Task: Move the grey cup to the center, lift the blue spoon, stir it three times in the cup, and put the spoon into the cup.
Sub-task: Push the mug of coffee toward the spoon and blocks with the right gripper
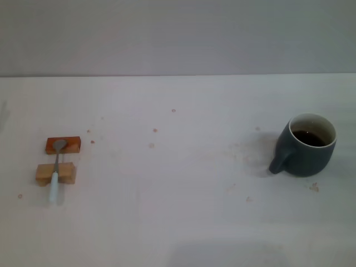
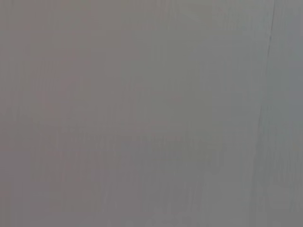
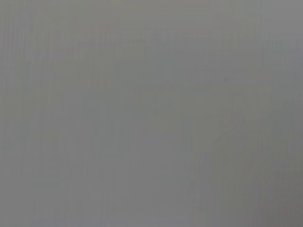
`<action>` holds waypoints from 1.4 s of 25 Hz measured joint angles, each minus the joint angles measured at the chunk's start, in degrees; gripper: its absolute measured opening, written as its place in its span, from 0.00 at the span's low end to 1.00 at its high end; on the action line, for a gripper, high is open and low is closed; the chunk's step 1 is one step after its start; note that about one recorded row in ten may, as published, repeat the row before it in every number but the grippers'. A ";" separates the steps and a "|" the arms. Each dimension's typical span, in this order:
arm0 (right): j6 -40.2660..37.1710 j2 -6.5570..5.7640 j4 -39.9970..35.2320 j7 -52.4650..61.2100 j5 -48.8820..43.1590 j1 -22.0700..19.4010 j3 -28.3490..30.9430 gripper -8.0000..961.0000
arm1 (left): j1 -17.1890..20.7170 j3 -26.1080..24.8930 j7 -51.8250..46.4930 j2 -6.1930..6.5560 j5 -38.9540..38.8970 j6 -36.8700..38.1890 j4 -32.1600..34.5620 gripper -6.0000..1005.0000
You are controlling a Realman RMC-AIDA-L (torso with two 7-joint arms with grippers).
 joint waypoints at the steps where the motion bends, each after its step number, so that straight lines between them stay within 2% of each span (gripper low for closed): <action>1: -0.08 0.02 -0.14 0.01 0.00 0.00 -0.03 0.54 | 0.00 0.00 0.00 -0.08 0.00 -0.01 0.00 0.84; 10: -0.16 0.12 -0.88 0.14 -0.01 -0.25 -0.53 0.51 | -0.13 0.03 0.00 -0.31 0.00 -0.22 -0.02 0.84; 16: -0.81 0.20 -3.73 8.28 -0.02 -0.65 -7.07 0.49 | -0.31 0.03 -0.01 -0.34 0.00 0.12 0.08 0.84; 21: -2.45 0.21 -4.34 9.14 -0.02 -1.84 -10.83 0.47 | -0.31 0.01 -0.01 -0.34 0.00 0.58 0.09 0.84; 35: -2.72 0.12 -4.63 9.41 4.21 -4.03 -11.17 0.42 | -0.47 -0.79 0.07 -0.43 0.00 0.58 0.09 0.84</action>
